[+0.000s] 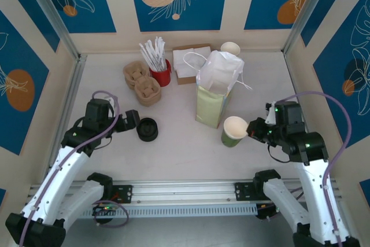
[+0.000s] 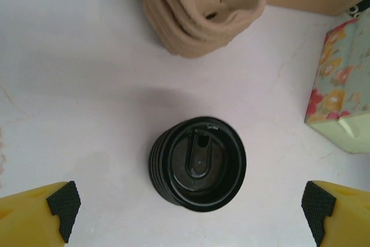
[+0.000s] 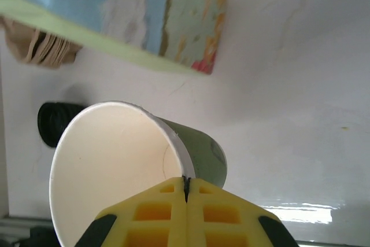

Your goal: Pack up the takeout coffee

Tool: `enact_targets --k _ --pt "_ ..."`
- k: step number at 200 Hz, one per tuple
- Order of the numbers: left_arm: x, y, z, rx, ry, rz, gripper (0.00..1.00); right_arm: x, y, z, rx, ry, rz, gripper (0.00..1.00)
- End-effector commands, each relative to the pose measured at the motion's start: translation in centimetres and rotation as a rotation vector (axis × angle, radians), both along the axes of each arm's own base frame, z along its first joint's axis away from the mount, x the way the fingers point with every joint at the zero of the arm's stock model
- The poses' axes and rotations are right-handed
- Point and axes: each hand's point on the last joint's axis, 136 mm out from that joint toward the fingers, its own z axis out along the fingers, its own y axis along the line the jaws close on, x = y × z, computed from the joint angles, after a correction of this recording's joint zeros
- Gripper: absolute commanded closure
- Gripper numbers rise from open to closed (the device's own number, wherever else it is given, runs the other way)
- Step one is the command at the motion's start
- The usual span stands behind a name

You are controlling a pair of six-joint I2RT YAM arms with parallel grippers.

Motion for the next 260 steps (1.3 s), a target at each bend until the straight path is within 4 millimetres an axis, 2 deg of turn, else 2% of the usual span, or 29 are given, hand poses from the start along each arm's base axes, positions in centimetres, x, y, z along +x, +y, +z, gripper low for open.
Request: enact_targets --k 1,55,99,141,176,197,260 --pt "-1.0 0.2 -1.0 0.003 0.017 0.011 0.0 0.1 2.6 0.5 0.067 -0.049 0.064 1.0" --pt "-2.5 0.8 -1.8 -0.001 0.018 0.027 0.0 -0.6 7.6 0.0 0.025 -0.124 0.196 1.0" --pt "-2.8 0.5 -2.5 -0.01 0.026 0.01 0.0 -0.8 12.9 0.2 -0.014 -0.201 0.305 1.0" --pt "-2.7 -0.8 -3.4 -0.054 0.051 -0.035 0.01 0.7 17.3 -0.9 0.016 -0.231 0.345 1.0" --pt "-2.6 -0.9 -4.1 -0.054 0.075 -0.033 0.01 2.3 18.9 -1.7 -0.016 -0.252 0.326 1.0" --pt "-2.6 -0.7 -4.5 -0.051 0.079 -0.018 0.02 2.8 19.5 -3.0 -0.047 -0.224 0.328 1.0" --pt "-2.0 -0.9 -6.7 -0.032 0.133 -0.02 0.12 3.0 20.9 -7.1 -0.12 -0.142 0.348 1.0"
